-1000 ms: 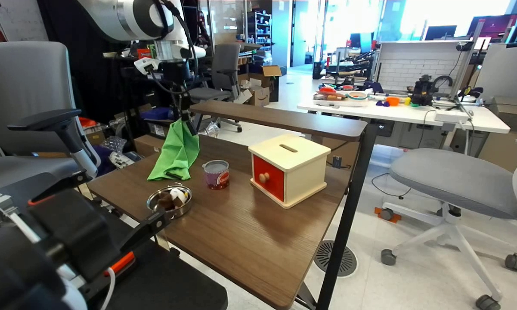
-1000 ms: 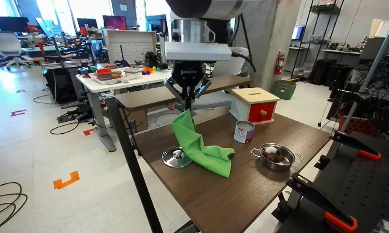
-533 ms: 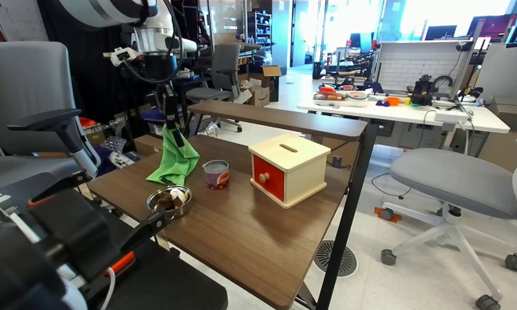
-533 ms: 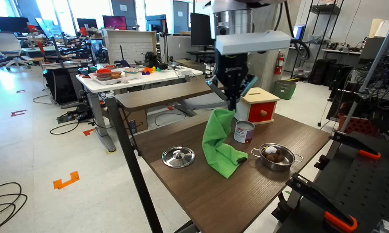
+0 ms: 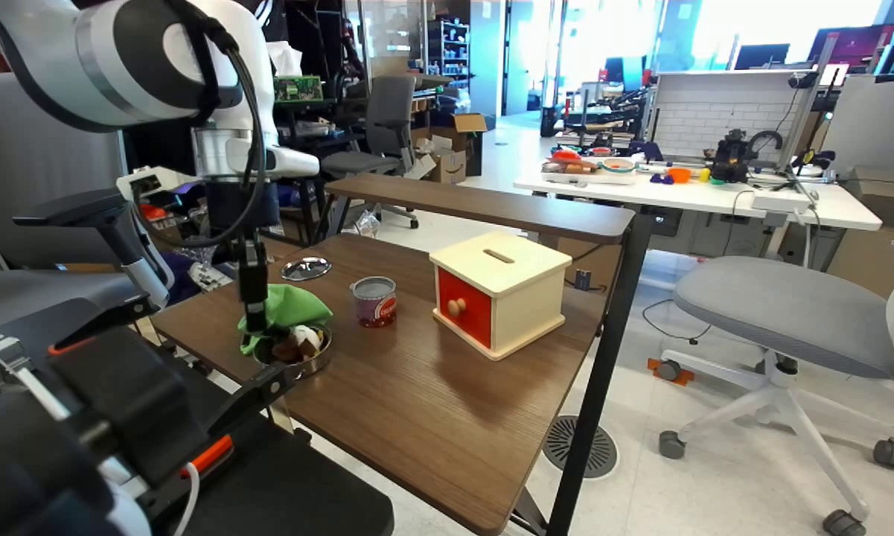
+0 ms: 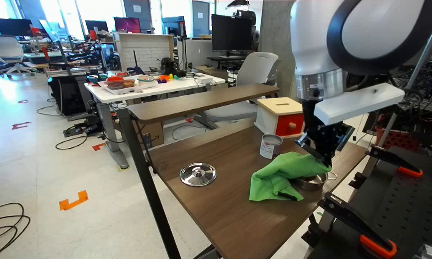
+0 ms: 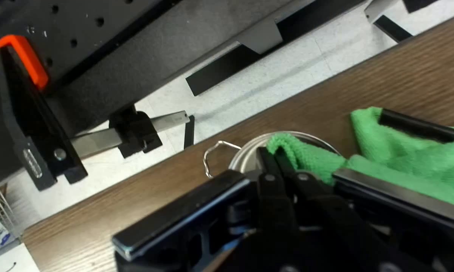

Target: Fold the green cloth in half

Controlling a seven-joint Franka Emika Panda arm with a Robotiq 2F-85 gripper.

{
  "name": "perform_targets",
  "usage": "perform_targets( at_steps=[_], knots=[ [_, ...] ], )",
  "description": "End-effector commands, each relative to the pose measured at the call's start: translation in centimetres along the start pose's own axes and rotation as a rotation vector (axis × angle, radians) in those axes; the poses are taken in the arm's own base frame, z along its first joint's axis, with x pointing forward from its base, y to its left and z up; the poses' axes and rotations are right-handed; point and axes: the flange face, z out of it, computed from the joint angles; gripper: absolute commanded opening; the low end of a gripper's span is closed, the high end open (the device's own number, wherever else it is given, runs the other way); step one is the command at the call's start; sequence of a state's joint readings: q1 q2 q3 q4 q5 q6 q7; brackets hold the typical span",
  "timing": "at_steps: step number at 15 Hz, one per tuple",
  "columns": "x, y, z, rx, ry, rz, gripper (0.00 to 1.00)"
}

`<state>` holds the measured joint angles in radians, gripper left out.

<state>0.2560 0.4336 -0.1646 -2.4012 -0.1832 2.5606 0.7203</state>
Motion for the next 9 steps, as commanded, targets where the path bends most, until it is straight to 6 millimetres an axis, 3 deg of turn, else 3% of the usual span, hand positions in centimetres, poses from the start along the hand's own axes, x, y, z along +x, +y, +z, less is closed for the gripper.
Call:
perform_targets(
  at_steps=[1,5,6,7,9],
  knots=[
    [0.4,0.2,3.1,-0.025,0.000,0.040,0.00],
    [1.1,-1.2,3.7,0.002,0.009,0.060,0.00],
    [1.3,-1.4,3.4,0.008,0.012,0.063,0.27],
    [1.6,-1.7,3.0,0.016,0.020,0.064,0.28],
    [2.2,-2.0,2.0,0.038,0.029,0.076,0.41]
  ],
)
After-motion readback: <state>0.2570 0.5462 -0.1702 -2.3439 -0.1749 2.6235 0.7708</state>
